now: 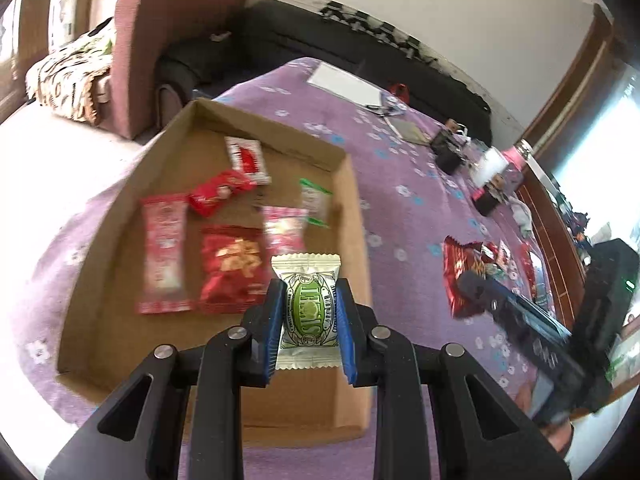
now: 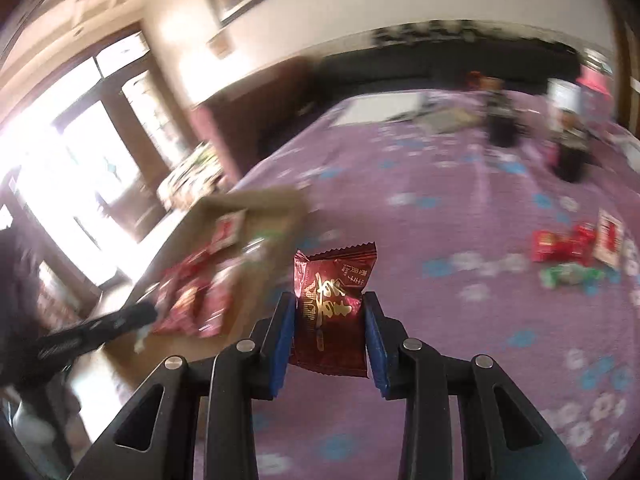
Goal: Organize snacks
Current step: 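Carry the green-white wrapper and red gold-lettered packet over the box and open both grippers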
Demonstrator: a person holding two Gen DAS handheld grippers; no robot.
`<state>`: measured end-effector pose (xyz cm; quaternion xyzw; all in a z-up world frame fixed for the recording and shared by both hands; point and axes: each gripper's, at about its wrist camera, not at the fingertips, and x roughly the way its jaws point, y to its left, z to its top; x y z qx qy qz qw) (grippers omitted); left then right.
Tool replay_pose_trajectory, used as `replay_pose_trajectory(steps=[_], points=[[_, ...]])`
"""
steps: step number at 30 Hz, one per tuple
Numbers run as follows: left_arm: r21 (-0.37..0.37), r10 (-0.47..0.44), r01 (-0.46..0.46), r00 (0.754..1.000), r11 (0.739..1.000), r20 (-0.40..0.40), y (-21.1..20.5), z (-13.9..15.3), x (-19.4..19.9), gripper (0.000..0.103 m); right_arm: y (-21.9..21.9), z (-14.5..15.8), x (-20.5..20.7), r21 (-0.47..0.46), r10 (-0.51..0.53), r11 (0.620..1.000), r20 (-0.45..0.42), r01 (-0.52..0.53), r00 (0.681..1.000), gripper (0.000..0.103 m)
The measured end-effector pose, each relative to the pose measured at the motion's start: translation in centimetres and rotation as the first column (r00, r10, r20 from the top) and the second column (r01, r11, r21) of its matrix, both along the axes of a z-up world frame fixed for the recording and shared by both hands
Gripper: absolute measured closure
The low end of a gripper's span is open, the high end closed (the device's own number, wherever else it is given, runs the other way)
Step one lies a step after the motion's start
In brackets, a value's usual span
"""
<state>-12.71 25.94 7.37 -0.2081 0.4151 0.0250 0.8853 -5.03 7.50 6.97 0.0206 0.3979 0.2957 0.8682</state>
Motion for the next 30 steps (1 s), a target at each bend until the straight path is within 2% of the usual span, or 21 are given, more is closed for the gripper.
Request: replay_pose_trajectory(steps=[5,11,20,28,30], points=[[0.032,0.051,-0.050,0.998,0.998,-0.021,1.8,-1.0,-0.9,0.081,5.8,-0.2,-2.7,-0.033,0.143,0.989,-0.022,-0.144,0.989,0.069],[0.124,0.118,-0.112,0.992,0.986,-0.045,3.6,-2.2,-1.8,0.080,10.0,-2.4,-3.8,-0.114,0.210,0.970,-0.056,-0.215,0.976,0.069],[0.168,0.143,-0.131,0.987,0.977,-0.066,4.8,-3.4,-1.9,0.080,12.9,-5.2,-4.3,-0.226,0.225,0.945,-0.073,-0.236,0.972,0.069],[0.157,0.157,-0.144,0.985,0.977,-0.070,5.5,-3.6,-1.9,0.079,13.4,-5.2,-4.7,-0.270,0.220,0.938,-0.025,-0.219,0.975,0.068],[0.153,0.157,-0.145,0.985,0.978,-0.075,5.5,-3.6,-2.0,0.074,13.5,-5.1,-4.8,-0.275,0.223,0.936,-0.015,-0.219,0.975,0.066]])
